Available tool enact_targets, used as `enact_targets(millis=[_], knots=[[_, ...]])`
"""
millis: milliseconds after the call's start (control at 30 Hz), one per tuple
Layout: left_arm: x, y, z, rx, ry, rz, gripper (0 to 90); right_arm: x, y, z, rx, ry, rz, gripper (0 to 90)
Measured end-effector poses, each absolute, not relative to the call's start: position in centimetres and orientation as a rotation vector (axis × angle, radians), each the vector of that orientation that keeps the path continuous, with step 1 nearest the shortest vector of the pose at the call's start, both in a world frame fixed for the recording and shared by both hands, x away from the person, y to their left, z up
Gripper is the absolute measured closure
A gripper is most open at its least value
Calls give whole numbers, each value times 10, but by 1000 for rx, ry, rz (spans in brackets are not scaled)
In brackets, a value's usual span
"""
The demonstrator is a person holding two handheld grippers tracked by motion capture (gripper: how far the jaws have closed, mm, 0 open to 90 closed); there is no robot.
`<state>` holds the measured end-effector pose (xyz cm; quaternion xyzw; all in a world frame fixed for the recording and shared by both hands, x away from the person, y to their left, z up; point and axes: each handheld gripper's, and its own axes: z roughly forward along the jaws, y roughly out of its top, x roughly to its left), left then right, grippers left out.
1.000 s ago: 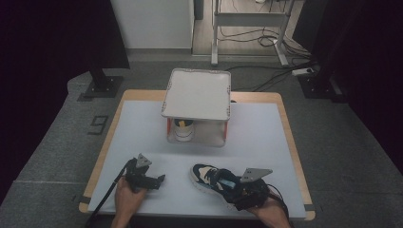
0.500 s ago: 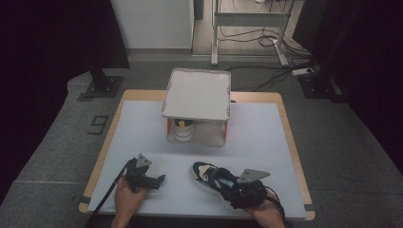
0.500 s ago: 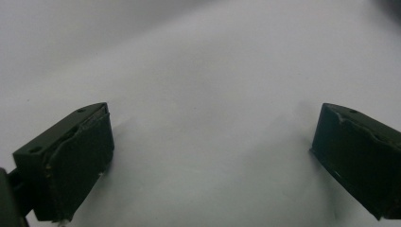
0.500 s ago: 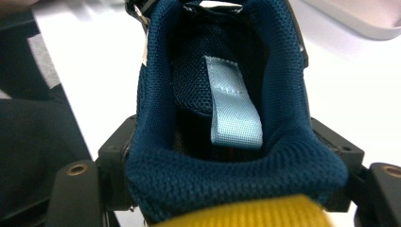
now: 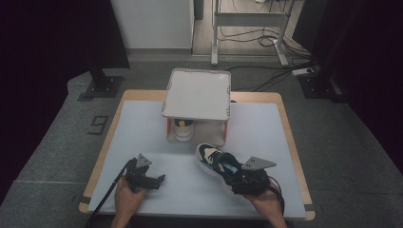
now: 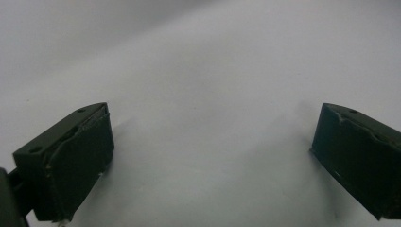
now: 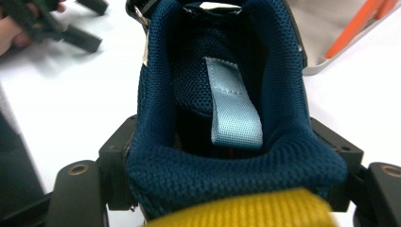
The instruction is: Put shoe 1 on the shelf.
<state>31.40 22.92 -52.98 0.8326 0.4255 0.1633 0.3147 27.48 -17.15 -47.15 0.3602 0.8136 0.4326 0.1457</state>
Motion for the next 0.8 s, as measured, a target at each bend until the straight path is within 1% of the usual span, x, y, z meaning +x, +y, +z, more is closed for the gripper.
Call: enact_targets(millis=[333, 800], knots=[[314, 229, -530, 2194, 1121, 431, 0, 302, -165, -467, 1139, 2250, 1223, 260], [314, 229, -530, 2196, 1119, 431, 0, 344, -148, -470, 1254, 2180, 1198, 260]])
